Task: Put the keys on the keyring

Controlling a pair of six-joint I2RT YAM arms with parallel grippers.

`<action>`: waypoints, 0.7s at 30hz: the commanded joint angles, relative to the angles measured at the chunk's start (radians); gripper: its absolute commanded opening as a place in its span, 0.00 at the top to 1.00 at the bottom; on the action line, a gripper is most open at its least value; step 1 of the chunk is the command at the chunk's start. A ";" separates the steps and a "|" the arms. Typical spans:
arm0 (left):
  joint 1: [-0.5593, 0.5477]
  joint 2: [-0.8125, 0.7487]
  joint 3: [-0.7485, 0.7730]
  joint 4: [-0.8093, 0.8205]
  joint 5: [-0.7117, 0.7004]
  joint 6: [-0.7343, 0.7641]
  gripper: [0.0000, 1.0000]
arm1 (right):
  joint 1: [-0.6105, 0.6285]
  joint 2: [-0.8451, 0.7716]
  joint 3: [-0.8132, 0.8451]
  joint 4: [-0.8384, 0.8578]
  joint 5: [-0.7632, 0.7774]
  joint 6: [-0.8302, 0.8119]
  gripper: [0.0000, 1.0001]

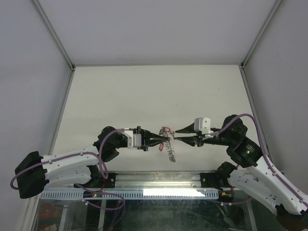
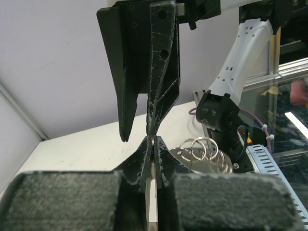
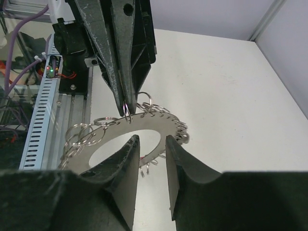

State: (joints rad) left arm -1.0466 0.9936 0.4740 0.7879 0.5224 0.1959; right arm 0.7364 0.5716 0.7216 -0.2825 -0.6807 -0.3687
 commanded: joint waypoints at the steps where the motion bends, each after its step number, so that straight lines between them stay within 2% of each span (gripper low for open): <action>1: -0.001 -0.013 0.003 0.116 0.067 -0.012 1.00 | 0.003 -0.003 0.031 0.043 -0.069 -0.011 0.69; 10: -0.001 -0.013 0.009 0.117 0.045 -0.012 1.00 | 0.004 0.004 0.019 0.091 -0.112 0.039 0.67; 18: -0.001 -0.016 0.009 0.113 0.032 -0.012 1.00 | 0.014 0.030 0.007 0.156 -0.092 0.071 0.71; 21: -0.001 -0.021 0.008 0.108 0.025 -0.010 1.00 | 0.054 0.038 0.007 0.157 -0.078 0.070 0.72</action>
State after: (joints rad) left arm -1.0466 0.9936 0.4740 0.8173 0.5522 0.1932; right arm 0.7559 0.6003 0.7216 -0.1955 -0.7658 -0.3168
